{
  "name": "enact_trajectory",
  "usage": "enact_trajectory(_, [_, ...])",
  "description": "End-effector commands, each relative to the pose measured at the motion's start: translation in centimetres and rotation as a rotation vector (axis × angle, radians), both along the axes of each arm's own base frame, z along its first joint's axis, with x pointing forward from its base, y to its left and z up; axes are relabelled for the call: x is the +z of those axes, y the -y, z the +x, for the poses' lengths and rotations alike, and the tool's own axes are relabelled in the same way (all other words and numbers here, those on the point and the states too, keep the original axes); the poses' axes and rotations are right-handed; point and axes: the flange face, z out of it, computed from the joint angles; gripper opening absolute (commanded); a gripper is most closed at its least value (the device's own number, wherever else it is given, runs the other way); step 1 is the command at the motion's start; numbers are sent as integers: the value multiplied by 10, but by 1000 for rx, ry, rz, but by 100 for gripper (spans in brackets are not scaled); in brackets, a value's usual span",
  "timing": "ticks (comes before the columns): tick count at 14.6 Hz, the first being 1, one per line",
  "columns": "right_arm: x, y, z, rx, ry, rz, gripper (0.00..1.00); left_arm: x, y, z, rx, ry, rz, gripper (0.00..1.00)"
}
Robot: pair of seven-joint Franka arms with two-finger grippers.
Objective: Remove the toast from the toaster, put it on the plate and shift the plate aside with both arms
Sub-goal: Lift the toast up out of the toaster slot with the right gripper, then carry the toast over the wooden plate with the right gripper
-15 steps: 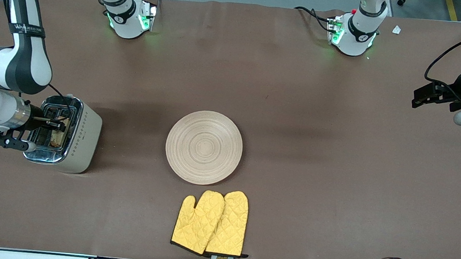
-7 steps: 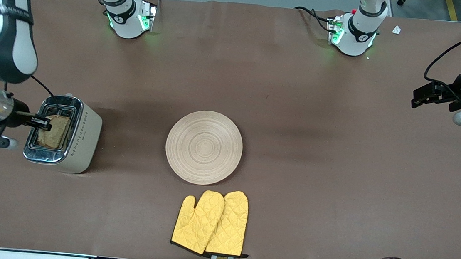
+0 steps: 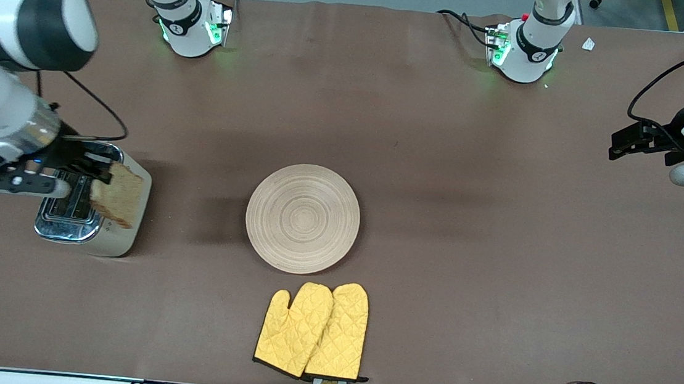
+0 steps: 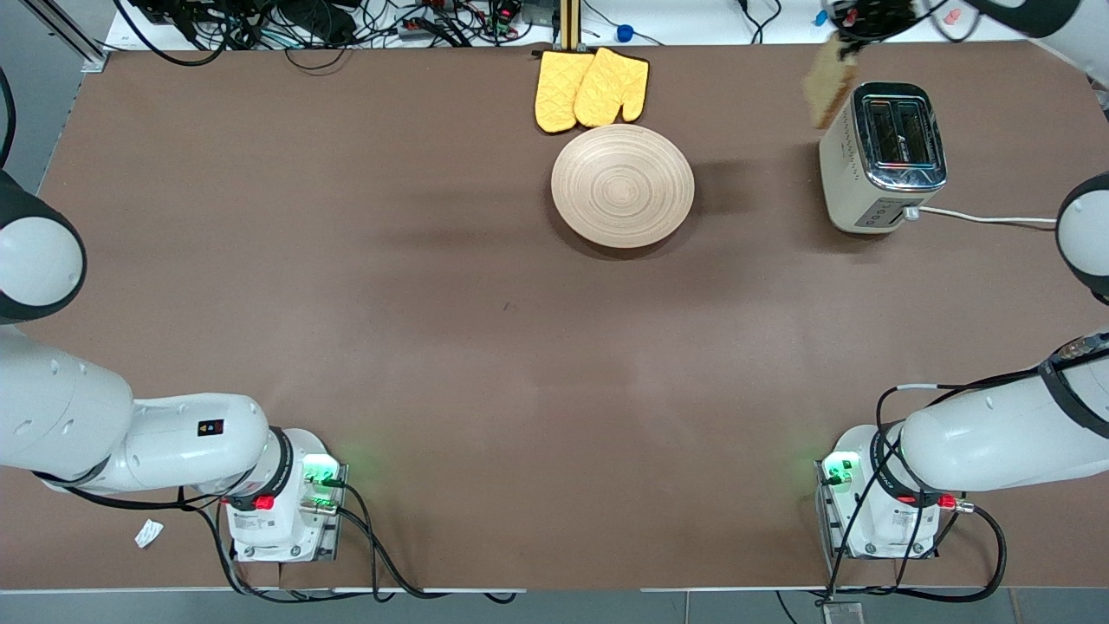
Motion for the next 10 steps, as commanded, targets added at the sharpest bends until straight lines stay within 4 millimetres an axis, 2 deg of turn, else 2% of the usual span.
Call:
enact_trajectory(1, [-26, -49, 3, 27, 4, 77, 0, 5, -1, 0, 15, 12, -13, 100])
enact_trajectory(2, [-40, -71, 3, 37, -13, 106, 0, 4, -1, 1, 15, 11, -13, 100])
enact_trajectory(4, [-68, -99, 5, -16, -38, 169, 0, 4, -1, 1, 16, 11, -11, 100])
enact_trajectory(7, [-124, -154, 4, -83, -95, 305, 0, 4, -1, 1, 16, 11, -11, 100])
enact_trajectory(10, [-176, -219, -6, -119, -83, 343, 0, 4, -3, 1, 19, 11, -11, 100])
